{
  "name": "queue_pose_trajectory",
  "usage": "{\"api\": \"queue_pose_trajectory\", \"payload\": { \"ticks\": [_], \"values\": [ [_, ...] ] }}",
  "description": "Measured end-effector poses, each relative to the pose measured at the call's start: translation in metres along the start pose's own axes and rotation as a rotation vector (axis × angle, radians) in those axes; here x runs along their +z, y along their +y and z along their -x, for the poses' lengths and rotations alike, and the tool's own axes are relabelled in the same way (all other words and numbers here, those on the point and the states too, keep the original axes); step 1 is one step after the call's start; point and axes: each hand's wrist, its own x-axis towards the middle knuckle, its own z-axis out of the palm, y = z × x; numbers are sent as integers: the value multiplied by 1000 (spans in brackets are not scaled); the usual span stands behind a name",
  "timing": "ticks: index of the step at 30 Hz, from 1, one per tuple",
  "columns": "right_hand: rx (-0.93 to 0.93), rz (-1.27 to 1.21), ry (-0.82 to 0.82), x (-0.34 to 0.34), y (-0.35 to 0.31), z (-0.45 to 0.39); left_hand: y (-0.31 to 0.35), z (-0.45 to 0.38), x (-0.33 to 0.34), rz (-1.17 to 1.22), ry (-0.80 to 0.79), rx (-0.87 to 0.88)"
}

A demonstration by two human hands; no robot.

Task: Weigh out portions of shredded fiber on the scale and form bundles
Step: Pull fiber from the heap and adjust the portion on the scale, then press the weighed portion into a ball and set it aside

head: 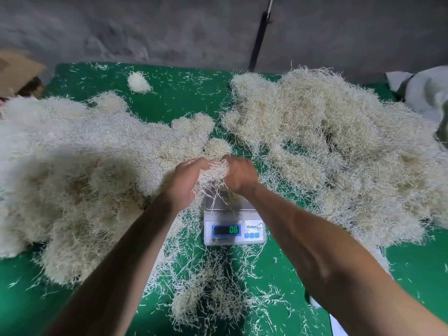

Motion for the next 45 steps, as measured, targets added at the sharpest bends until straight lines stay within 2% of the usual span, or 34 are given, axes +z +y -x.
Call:
{"api": "queue_pose_trajectory", "payload": {
  "ticks": [3, 6, 9, 11, 13, 16, 19, 20, 23, 29, 31, 34, 36, 38, 41, 43, 45],
  "values": [
    [-3, 60, -7, -4, 9, 0, -2, -3, 2, 59, 14, 76],
    [4, 111, 1, -7, 11, -5, -5, 3, 14, -73, 35, 188],
    [15, 162, -11, -6, 1, -12, -8, 6, 22, -129, 118, 190],
    [30, 217, -18, -6, -3, -14, -8, 6, 16, -191, 114, 188],
    [50, 311, -34, -3, -9, -15, -7, 6, 8, -427, 66, 199],
    [35, 462, -17, 0, -20, -16, -3, 4, 2, -960, 190, 279],
    [5, 504, 6, 2, -22, -15, 3, 1, -2, -1191, 275, 344],
    [23, 496, 4, -1, -21, -14, 5, 2, 0, -1189, 254, 353],
    [106, 448, -52, -6, -19, -9, 6, 7, 15, -1054, 61, 313],
    [199, 537, -141, -9, -20, -6, -5, 26, 14, -848, -163, 173],
    [198, 520, -138, -21, -1, -8, -16, 30, -4, -908, -89, 189],
    [131, 480, -69, -32, 15, -9, -25, 16, -41, -1049, 177, 197],
    [141, 403, -50, -29, 12, -9, -30, 7, -54, -1039, 272, 165],
    [139, 369, -32, -24, 14, -8, -34, 0, -54, -1009, 242, 148],
    [58, 359, 24, -20, 19, -7, -34, -4, -44, -923, 22, 126],
    [-14, 351, 46, -17, 15, -9, -29, -7, -34, -826, -61, 210],
    [-45, 329, 76, -15, 11, -9, -25, -7, -21, -826, -83, 286]
  ]
}}
